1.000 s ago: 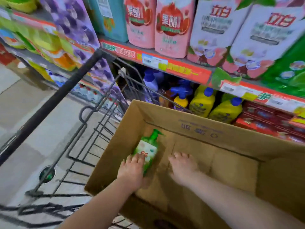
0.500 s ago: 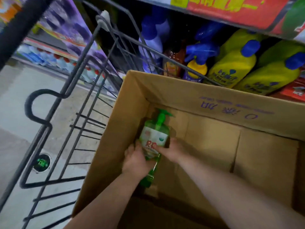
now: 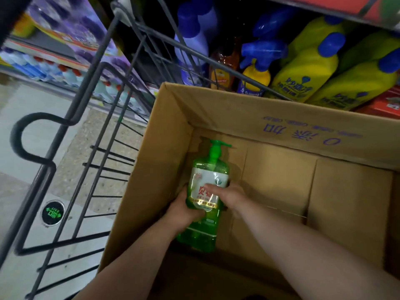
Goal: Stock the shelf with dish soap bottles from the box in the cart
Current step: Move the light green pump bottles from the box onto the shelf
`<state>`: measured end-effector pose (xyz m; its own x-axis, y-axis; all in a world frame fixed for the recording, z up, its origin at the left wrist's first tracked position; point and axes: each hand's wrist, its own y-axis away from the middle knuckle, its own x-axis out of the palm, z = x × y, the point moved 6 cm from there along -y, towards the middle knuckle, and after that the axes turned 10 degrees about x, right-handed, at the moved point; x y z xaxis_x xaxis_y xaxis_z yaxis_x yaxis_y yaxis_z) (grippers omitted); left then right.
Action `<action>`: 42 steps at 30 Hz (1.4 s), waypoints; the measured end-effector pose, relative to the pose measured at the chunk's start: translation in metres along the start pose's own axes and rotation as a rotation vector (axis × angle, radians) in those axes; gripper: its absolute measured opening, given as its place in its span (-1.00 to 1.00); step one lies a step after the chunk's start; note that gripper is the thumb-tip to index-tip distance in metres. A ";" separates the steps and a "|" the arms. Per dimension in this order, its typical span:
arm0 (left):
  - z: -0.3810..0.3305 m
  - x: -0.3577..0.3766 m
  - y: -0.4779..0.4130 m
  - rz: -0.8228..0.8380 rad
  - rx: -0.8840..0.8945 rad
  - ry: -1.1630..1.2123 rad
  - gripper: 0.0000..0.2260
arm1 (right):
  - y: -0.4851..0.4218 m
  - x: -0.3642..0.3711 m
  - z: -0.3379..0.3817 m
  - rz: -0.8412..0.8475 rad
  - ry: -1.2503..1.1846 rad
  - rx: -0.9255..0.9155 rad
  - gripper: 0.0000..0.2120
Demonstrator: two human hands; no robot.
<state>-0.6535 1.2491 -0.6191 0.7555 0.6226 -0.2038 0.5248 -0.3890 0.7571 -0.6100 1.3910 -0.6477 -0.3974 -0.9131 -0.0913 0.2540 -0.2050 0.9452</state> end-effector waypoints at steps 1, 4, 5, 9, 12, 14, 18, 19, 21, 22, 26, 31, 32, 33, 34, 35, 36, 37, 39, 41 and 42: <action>-0.004 0.001 0.004 0.006 0.017 -0.003 -0.32 | 0.006 -0.004 -0.002 -0.012 -0.015 -0.007 -0.56; -0.018 0.008 0.018 0.010 0.041 -0.004 -0.36 | 0.031 -0.023 -0.003 -0.061 -0.050 -0.066 -0.56; -0.022 0.012 0.024 0.022 0.037 0.008 -0.41 | 0.041 -0.029 -0.004 -0.069 -0.069 -0.086 -0.58; -0.043 0.031 0.055 0.114 0.023 0.070 -0.65 | 0.082 -0.057 -0.011 -0.059 -0.103 -0.174 -0.56; -0.066 0.048 0.080 0.180 0.094 0.091 -0.74 | 0.121 -0.086 -0.013 -0.066 -0.161 -0.222 -0.55; -0.088 0.062 0.098 0.196 0.179 0.084 -0.66 | 0.152 -0.108 -0.013 -0.080 -0.219 -0.267 -0.56; -0.136 0.100 0.135 0.199 0.337 0.027 -0.61 | 0.218 -0.163 -0.022 -0.123 -0.338 -0.374 -0.61; -0.149 0.112 0.146 0.201 0.374 0.022 -0.58 | 0.235 -0.177 -0.027 -0.138 -0.361 -0.406 -0.63; -0.173 0.142 0.171 0.214 0.448 0.014 -0.40 | 0.269 -0.209 -0.040 -0.188 -0.427 -0.471 -0.65; -0.183 0.160 0.184 0.214 0.490 0.006 -0.31 | 0.285 -0.227 -0.050 -0.224 -0.462 -0.507 -0.65; -0.208 0.234 0.249 0.244 0.616 0.001 -0.56 | 0.353 -0.290 -0.105 -0.364 -0.574 -0.629 -0.62; -0.214 0.337 0.331 0.329 0.773 -0.081 -0.61 | 0.432 -0.360 -0.209 -0.505 -0.732 -0.708 -0.87; -0.210 0.359 0.345 0.353 0.790 -0.097 -0.61 | 0.443 -0.373 -0.234 -0.526 -0.762 -0.714 -0.88; -0.207 0.381 0.360 0.378 0.813 -0.110 -0.61 | 0.454 -0.384 -0.259 -0.548 -0.787 -0.711 -0.85; -0.202 0.402 0.374 0.406 0.830 -0.130 -0.64 | 0.464 -0.393 -0.283 -0.572 -0.815 -0.704 -0.79; -0.198 0.424 0.389 0.440 0.851 -0.137 -0.68 | 0.475 -0.403 -0.307 -0.596 -0.840 -0.697 -0.75; -0.192 0.445 0.403 0.474 0.864 -0.135 -0.71 | 0.484 -0.413 -0.330 -0.628 -0.857 -0.686 -0.75; -0.186 0.465 0.416 0.515 0.873 -0.130 -0.74 | 0.495 -0.423 -0.351 -0.663 -0.867 -0.676 -0.81; -0.176 0.502 0.440 0.584 0.878 -0.151 -0.72 | 0.512 -0.442 -0.389 -0.726 -0.900 -0.667 -0.87; -0.171 0.530 0.458 0.615 0.882 -0.185 -0.66 | 0.525 -0.459 -0.417 -0.773 -0.938 -0.669 -0.76; -0.171 0.542 0.463 0.625 0.879 -0.196 -0.65 | 0.529 -0.467 -0.428 -0.798 -0.945 -0.665 -0.69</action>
<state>-0.0681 1.5223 -0.2724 0.9941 0.0585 -0.0918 0.0650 -0.9955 0.0696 0.0873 1.5582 -0.2391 -0.9982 0.0510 -0.0324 -0.0596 -0.9183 0.3914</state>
